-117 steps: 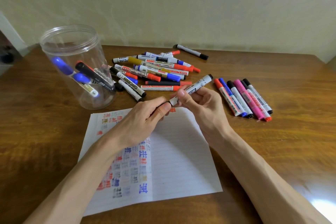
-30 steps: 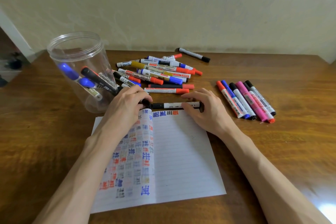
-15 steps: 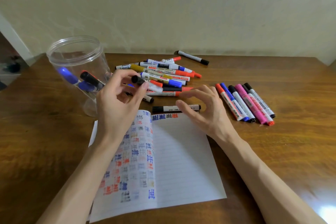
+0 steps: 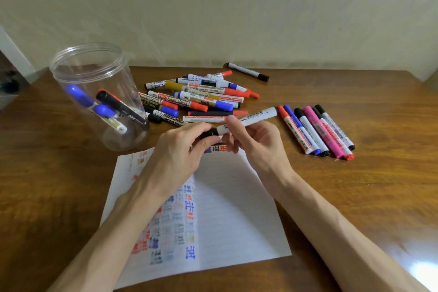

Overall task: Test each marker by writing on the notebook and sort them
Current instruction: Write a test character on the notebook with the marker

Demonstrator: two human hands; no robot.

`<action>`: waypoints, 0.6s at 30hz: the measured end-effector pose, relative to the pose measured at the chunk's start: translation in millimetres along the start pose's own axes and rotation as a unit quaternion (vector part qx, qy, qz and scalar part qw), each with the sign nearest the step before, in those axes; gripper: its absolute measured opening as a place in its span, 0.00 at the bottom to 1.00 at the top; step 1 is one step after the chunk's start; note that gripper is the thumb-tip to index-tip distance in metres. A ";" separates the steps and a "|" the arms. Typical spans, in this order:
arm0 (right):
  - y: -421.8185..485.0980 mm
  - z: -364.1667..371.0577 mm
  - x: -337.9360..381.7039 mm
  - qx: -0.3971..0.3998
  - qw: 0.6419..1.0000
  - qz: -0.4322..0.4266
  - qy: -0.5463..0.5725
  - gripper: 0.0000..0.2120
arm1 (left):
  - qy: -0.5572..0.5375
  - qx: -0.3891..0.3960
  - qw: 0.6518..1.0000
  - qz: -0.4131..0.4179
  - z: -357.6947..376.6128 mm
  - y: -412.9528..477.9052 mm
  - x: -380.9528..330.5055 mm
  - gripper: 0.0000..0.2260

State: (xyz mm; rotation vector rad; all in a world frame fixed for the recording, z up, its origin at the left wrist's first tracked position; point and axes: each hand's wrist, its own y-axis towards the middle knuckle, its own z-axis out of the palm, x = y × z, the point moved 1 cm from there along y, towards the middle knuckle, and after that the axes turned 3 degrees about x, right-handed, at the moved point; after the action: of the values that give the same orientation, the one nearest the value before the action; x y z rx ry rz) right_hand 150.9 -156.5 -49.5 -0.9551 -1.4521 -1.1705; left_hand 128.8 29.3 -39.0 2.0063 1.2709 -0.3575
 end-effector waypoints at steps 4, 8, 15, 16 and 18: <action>-0.2 -0.5 3.3 0.005 0.999 -0.020 -0.026 0.18 | -0.058 0.031 0.997 -0.026 -2.1 0.5 0.7 0.17; -2.5 -3.7 6.8 0.017 0.999 -0.031 -0.030 0.17 | -0.100 0.063 0.992 -0.048 -4.9 -0.2 -3.3 0.14; -2.8 -8.0 11.8 0.033 0.996 -0.048 -0.068 0.17 | -0.162 0.097 0.980 -0.064 -9.4 1.8 -7.6 0.08; -2.2 -9.0 11.8 0.035 0.996 -0.046 -0.074 0.17 | -0.165 0.102 0.979 -0.068 -9.2 1.7 -7.6 0.08; -0.2 -9.8 9.7 0.032 0.996 -0.034 -0.078 0.17 | -0.147 0.113 0.980 -0.072 -6.6 1.1 -5.9 0.07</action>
State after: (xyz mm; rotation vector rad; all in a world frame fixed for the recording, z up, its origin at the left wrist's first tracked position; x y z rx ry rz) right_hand 151.1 -166.2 -39.6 -0.9778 -1.6484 -1.1120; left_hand 126.0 29.7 -30.6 1.9594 1.2319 -0.8690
